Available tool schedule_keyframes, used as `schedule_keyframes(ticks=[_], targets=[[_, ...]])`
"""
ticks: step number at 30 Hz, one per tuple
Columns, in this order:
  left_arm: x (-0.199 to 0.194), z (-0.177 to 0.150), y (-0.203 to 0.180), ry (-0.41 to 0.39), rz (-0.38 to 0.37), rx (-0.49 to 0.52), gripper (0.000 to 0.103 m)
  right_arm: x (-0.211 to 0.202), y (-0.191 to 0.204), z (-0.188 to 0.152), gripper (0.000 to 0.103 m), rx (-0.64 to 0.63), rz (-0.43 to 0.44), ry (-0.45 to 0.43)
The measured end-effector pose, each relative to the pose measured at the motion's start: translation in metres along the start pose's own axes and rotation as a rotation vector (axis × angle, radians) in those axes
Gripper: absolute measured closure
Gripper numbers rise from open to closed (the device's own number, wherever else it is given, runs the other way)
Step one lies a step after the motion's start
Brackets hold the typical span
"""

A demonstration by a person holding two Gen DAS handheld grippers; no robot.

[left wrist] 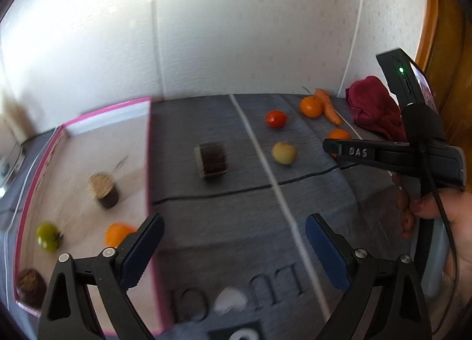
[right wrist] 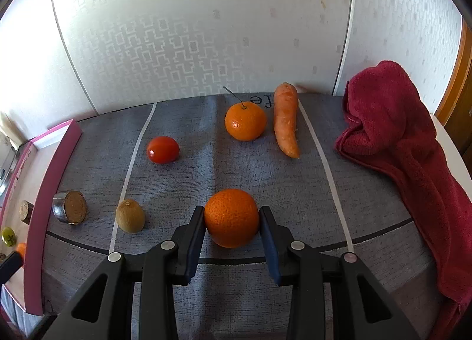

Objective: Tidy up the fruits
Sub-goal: 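Grasp the small brown kiwi-like fruit with the left tool, then carry the brown fruit into the tray and open left tool while right holds the orange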

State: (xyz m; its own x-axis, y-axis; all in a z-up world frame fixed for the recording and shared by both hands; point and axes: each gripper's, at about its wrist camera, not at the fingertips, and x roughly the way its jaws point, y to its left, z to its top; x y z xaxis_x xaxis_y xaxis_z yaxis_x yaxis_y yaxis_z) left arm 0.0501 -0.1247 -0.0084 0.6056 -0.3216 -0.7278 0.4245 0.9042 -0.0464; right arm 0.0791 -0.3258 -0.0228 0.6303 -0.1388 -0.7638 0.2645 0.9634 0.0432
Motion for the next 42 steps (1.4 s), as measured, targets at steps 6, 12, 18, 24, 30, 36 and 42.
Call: schedule_keyframes(ticks=[6, 12, 18, 24, 30, 36, 42], targets=[[0.025, 0.025, -0.027, -0.005, 0.0, 0.061, 0.022, 0.005, -0.008, 0.006, 0.066, 0.026, -0.031, 0.024], [0.064, 0.043, -0.041, 0.074, -0.02, 0.079, 0.045, 0.009, -0.028, 0.011, 0.066, 0.094, 0.001, 0.046], [0.09, 0.052, -0.048, 0.125, -0.034, 0.086, 0.05, 0.013, -0.035, 0.015, 0.066, 0.116, 0.019, 0.054], [0.097, 0.06, -0.049, 0.12, -0.055, 0.093, 0.075, 0.016, -0.033, 0.016, 0.066, 0.112, 0.015, 0.051], [0.09, 0.052, -0.045, 0.109, -0.072, 0.095, 0.075, 0.01, -0.027, 0.01, 0.066, 0.109, 0.005, 0.046], [0.07, 0.037, -0.033, 0.12, -0.088, 0.085, 0.075, 0.009, -0.012, 0.008, 0.066, 0.069, 0.02, 0.042], [0.045, 0.022, -0.015, 0.117, -0.097, 0.069, 0.075, 0.008, 0.008, 0.005, 0.067, 0.041, 0.07, 0.036]])
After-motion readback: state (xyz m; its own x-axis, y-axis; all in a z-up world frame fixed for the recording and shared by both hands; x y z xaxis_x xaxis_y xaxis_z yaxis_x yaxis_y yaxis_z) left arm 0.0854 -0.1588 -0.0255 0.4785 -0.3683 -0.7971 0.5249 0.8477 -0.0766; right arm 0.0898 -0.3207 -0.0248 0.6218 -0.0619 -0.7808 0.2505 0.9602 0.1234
